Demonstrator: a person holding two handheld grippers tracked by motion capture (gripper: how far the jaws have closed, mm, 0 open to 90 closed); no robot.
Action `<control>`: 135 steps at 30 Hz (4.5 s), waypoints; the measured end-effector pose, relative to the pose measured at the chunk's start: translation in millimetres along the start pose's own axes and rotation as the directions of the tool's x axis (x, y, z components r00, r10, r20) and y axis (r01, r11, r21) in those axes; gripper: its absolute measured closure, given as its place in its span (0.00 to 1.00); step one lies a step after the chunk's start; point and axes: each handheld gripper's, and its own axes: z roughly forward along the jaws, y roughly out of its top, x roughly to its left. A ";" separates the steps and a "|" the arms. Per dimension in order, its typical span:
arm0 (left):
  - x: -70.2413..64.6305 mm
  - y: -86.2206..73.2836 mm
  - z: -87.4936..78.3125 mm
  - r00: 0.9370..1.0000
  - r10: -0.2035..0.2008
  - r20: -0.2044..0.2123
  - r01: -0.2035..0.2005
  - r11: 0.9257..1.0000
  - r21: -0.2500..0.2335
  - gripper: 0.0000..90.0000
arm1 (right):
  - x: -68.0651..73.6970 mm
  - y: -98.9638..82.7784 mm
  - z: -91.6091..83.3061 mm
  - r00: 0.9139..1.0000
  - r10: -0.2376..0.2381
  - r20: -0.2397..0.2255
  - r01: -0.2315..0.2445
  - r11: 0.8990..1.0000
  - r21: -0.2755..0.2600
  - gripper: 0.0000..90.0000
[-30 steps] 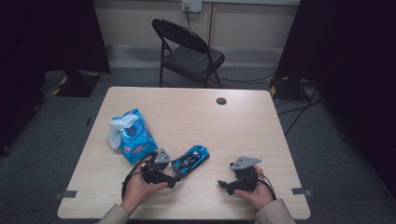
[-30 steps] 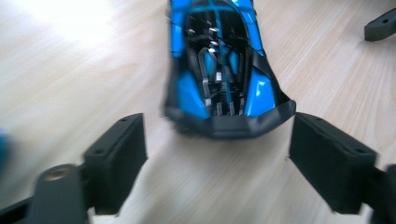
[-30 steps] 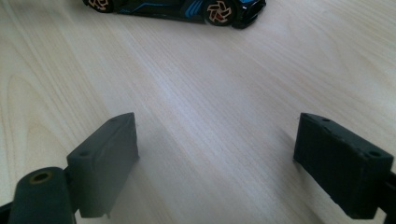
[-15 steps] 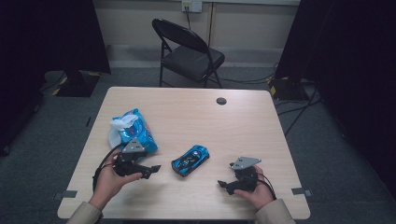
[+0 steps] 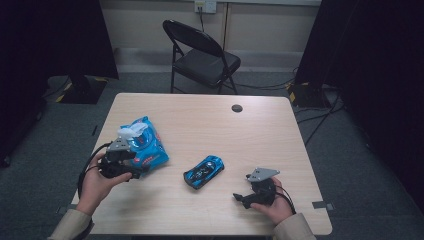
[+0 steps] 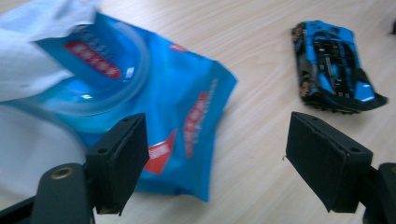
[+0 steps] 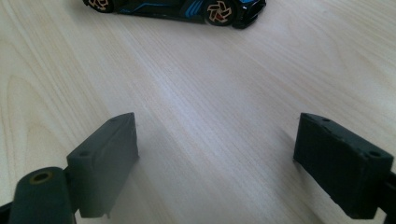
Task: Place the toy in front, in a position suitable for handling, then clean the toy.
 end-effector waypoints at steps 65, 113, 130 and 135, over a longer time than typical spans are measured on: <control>92.9 40.0 20.4 0.946 -0.236 -0.224 0.248 0.968 0.028 0.87 | 0.0 0.0 0.0 1.000 0.001 -0.001 -0.001 1.000 0.000 0.14; 82.5 88.6 -21.1 0.942 -0.285 -0.175 0.295 0.955 0.028 0.99 | 0.0 0.0 0.1 1.000 0.000 0.000 0.000 1.000 0.000 0.14; 75.0 110.3 -43.3 0.946 -0.278 -0.168 0.288 0.957 0.038 0.99 | 0.0 0.0 0.1 1.000 0.000 0.001 0.000 1.000 0.000 0.14; 74.5 113.8 -47.4 0.945 -0.287 -0.153 0.295 0.955 0.032 1.00 | 0.0 0.0 0.1 1.000 0.000 0.001 0.000 1.000 0.000 0.14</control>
